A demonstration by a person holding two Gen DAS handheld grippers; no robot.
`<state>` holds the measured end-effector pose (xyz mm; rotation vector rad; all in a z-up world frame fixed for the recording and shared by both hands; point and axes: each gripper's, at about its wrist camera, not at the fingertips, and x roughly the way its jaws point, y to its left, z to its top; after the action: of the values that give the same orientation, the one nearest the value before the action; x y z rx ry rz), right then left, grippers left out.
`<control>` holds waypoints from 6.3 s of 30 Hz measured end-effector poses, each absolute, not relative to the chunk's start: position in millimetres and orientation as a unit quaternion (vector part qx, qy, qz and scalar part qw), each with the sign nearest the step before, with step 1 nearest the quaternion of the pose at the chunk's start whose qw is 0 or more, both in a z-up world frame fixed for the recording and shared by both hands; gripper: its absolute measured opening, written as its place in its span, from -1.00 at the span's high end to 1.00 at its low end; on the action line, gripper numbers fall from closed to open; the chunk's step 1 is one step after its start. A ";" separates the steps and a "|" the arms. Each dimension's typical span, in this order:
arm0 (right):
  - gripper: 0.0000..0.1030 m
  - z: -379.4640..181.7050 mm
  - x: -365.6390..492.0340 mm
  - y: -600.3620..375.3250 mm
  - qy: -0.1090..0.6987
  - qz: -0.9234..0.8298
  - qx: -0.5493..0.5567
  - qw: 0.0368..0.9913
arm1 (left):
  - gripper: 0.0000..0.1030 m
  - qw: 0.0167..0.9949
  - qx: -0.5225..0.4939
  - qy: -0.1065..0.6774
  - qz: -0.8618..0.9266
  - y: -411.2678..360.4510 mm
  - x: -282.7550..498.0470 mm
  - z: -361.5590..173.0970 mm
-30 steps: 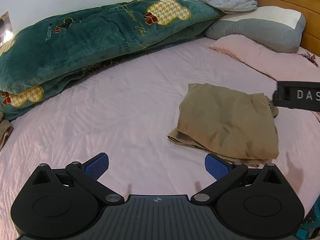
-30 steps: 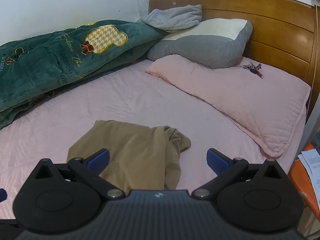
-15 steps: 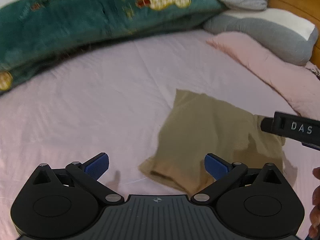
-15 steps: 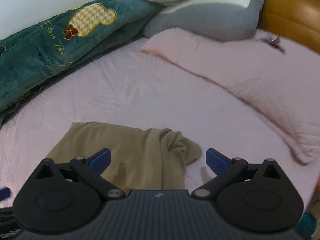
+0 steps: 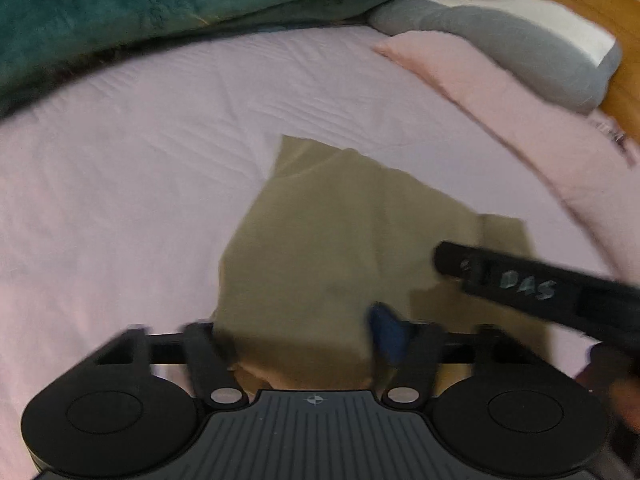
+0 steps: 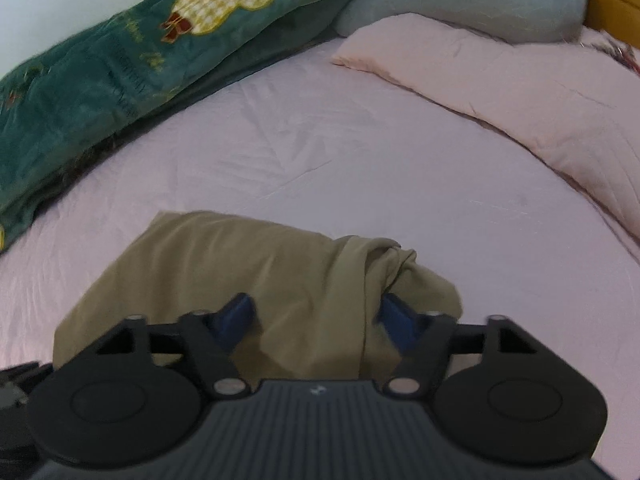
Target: Fold clothes
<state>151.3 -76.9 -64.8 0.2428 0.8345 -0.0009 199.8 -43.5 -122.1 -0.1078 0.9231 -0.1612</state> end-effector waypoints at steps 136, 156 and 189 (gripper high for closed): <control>-0.13 -49.3 183.2 129.8 0.381 0.269 -0.042 0.884 | 0.66 0.912 -0.098 0.333 0.220 340.2 76.8 -25.0; 0.08 -120.0 104.9 92.6 0.435 0.336 0.008 0.835 | 0.30 0.857 -0.244 0.401 0.210 256.0 4.5 -109.5; 0.89 -93.2 58.8 105.6 0.405 0.345 -0.045 0.846 | 0.80 0.903 -0.099 0.349 0.232 204.7 -29.8 -82.8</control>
<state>58.8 105.6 -93.2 -0.0950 0.8537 0.7268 -29.8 204.7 -82.8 -0.2042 0.7224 0.4789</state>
